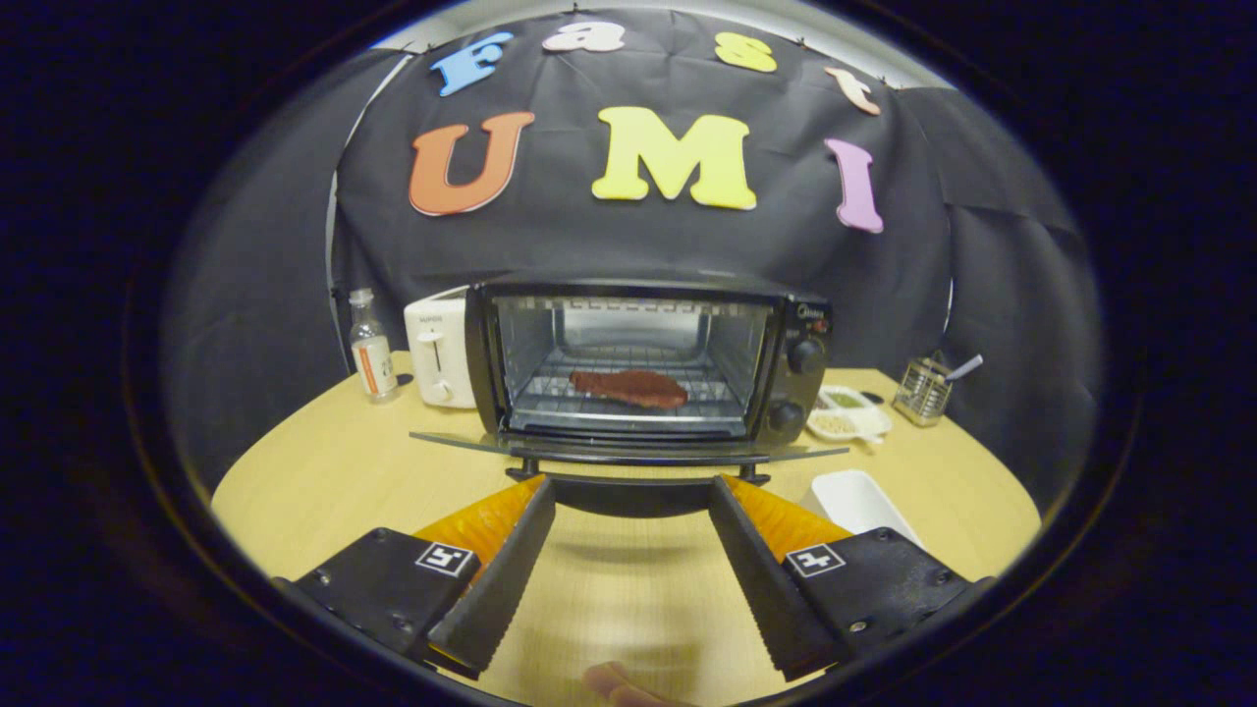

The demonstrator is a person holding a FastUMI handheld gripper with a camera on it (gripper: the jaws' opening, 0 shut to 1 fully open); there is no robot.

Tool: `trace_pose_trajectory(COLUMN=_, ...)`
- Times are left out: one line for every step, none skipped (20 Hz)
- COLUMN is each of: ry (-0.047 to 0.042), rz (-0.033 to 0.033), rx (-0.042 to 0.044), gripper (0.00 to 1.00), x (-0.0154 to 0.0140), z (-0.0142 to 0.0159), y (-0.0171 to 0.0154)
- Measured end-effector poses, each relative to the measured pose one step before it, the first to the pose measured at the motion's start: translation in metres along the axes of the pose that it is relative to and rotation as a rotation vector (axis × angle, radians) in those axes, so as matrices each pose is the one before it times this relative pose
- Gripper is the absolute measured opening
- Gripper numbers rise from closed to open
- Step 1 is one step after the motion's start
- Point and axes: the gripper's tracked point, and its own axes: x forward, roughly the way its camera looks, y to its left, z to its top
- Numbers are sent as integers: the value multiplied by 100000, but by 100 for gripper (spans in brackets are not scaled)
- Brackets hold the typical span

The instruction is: Open the toaster oven, put the food inside, and close the toaster oven door.

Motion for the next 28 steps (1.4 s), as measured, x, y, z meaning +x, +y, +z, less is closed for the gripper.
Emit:
trace_pose_trajectory(ry=-1661, rz=-543, rx=-2293, gripper=100, x=322, z=1038, y=-100)
trace_pose_trajectory(ry=-1800, rz=-346, rx=-1370, gripper=100, x=421, z=1072, y=-17)
trace_pose_trajectory(ry=-1461, rz=-289, rx=-1121, gripper=100, x=504, z=1086, y=-10)
trace_pose_trajectory(ry=-427, rz=-276, rx=-172, gripper=100, x=558, z=797, y=-32)
trace_pose_trajectory(ry=106, rz=-347, rx=386, gripper=100, x=521, z=672, y=-55)
trace_pose_trajectory(ry=798, rz=-318, rx=597, gripper=100, x=449, z=621, y=-71)
trace_pose_trajectory(ry=348, rz=-553, rx=81, gripper=100, x=390, z=709, y=6)
trace_pose_trajectory(ry=179, rz=-378, rx=-283, gripper=100, x=645, z=670, y=-42)
trace_pose_trajectory(ry=1112, rz=-855, rx=-602, gripper=100, x=741, z=535, y=-179)
trace_pose_trajectory(ry=1992, rz=-1097, rx=-142, gripper=100, x=401, z=159, y=-360)
trace_pose_trajectory(ry=1402, rz=-1404, rx=246, gripper=100, x=419, z=423, y=-320)
trace_pose_trajectory(ry=-207, rz=-872, rx=-580, gripper=100, x=332, z=720, y=-253)
trace_pose_trajectory(ry=-589, rz=-28, rx=-651, gripper=100, x=252, z=913, y=-252)
trace_pose_trajectory(ry=29, rz=-305, rx=-371, gripper=100, x=267, z=515, y=-232)
trace_pose_trajectory(ry=-587, rz=-175, rx=-89, gripper=100, x=-190, z=715, y=-315)
trace_pose_trajectory(ry=-525, rz=-515, rx=149, gripper=100, x=-352, z=688, y=-382)
trace_pose_trajectory(ry=-1254, rz=-68, rx=637, gripper=100, x=-779, z=863, y=-372)
trace_pose_trajectory(ry=-1864, rz=623, rx=684, gripper=100, x=-762, z=891, y=-277)
trace_pose_trajectory(ry=-2319, rz=972, rx=475, gripper=100, x=-994, z=956, y=-57)
trace_pose_trajectory(ry=-2310, rz=672, rx=174, gripper=100, x=-1126, z=1105, y=-180)
trace_pose_trajectory(ry=-2040, rz=463, rx=-58, gripper=100, x=-1341, z=1020, y=-202)
trace_pose_trajectory(ry=-2503, rz=453, rx=19, gripper=100, x=-1548, z=1060, y=-164)
trace_pose_trajectory(ry=-3190, rz=998, rx=164, gripper=100, x=-1686, z=1395, y=-93)
trace_pose_trajectory(ry=-3853, rz=884, rx=406, gripper=100, x=-1872, z=1585, y=-83)
trace_pose_trajectory(ry=-4433, rz=672, rx=42, gripper=100, x=-1948, z=1761, y=-175)
trace_pose_trajectory(ry=-4553, rz=580, rx=-647, gripper=100, x=-2010, z=1774, y=-236)
trace_pose_trajectory(ry=-4121, rz=290, rx=-1127, gripper=100, x=-1957, z=1640, y=-257)
trace_pose_trajectory(ry=-2917, rz=537, rx=-1365, gripper=100, x=-1845, z=1316, y=-163)
